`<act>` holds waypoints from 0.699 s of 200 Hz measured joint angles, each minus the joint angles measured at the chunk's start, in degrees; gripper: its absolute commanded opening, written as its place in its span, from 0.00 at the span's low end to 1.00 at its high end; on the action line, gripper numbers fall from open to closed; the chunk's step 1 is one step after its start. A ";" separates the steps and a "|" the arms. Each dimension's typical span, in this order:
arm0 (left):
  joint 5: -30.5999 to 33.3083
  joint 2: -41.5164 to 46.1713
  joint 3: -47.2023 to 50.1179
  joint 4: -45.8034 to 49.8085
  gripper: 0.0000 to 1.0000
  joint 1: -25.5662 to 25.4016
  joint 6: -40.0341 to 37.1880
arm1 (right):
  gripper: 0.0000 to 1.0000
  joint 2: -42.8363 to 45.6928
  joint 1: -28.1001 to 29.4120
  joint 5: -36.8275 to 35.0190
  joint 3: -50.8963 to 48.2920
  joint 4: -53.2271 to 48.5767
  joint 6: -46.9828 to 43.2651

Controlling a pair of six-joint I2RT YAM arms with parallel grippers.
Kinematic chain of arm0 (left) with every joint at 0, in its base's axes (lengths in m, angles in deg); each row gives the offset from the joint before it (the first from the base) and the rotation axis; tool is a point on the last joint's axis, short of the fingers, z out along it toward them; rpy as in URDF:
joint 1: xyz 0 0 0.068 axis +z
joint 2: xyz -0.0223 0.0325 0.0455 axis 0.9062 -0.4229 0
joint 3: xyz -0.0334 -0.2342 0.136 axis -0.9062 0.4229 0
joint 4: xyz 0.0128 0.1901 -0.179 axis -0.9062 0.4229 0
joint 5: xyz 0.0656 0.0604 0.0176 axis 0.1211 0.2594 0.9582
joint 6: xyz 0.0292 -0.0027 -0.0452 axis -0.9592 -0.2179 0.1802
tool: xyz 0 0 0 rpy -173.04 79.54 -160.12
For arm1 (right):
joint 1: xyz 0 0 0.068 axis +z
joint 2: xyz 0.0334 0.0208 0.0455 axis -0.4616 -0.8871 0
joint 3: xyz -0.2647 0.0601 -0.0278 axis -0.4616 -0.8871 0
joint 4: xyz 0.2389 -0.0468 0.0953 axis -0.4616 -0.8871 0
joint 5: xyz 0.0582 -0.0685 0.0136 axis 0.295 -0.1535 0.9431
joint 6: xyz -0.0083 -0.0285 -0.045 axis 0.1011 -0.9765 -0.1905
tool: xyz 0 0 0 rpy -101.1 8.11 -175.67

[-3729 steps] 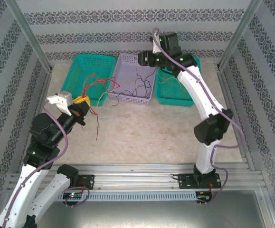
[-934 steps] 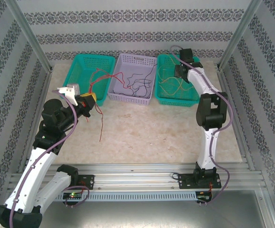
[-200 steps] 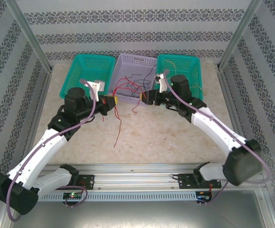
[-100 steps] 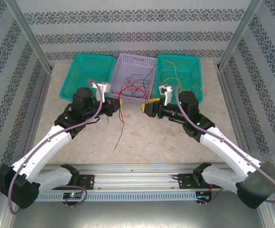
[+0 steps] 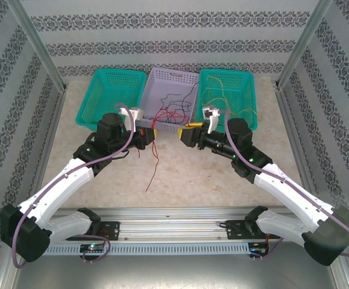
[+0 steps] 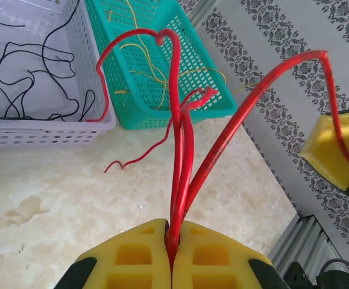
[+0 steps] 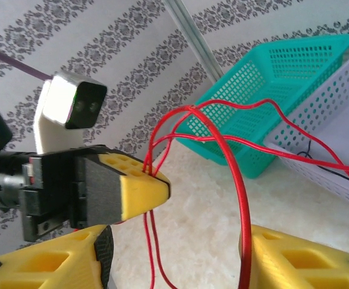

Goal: Untangle the cables

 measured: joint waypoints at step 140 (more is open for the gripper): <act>4.04 -2.05 0.00 0.24 0.00 -4.48 -2.38 | 0.55 -7.91 4.87 -9.94 1.97 6.29 5.40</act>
